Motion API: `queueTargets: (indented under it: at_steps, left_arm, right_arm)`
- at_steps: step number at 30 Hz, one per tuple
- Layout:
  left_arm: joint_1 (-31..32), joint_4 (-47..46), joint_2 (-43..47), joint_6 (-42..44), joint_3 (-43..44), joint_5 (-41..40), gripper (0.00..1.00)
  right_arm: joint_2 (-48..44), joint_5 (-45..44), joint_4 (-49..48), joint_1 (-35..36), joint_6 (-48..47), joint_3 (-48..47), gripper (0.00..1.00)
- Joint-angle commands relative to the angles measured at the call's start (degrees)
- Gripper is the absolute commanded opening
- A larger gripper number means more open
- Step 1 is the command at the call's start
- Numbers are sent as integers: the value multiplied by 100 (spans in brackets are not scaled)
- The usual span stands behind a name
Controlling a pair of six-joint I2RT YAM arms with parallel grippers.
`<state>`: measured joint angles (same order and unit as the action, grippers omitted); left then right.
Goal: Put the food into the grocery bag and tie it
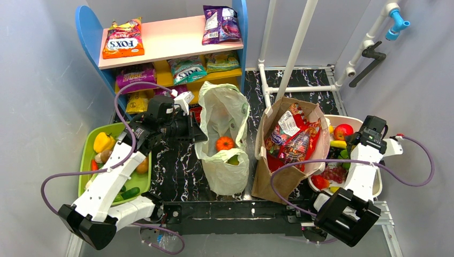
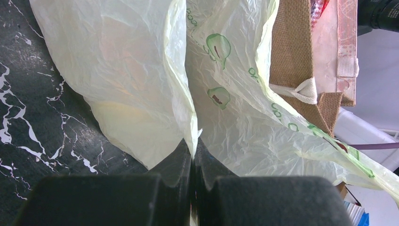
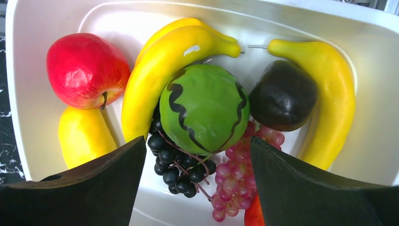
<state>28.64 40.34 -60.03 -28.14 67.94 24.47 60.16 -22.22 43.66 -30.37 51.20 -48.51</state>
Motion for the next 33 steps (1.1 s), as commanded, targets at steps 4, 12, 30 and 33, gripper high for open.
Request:
queueTargets:
  at_steps: [4, 12, 30, 33]
  left_arm:
    - [10, 19, 168, -33, 14, 115, 0]
    - [10, -10, 243, -51, -111, 96, 0]
    - [10, 13, 263, -42, -95, 35, 0]
    - [11, 4, 262, -48, -103, 32, 0]
  right_arm:
    - [219, -327, -134, -11, 151, 78, 89]
    - [607, -56, -882, -39, -33, 410, 90]
    - [-35, 248, -798, -88, -66, 413, 44]
    - [-323, 609, -767, -91, -102, 314, 43]
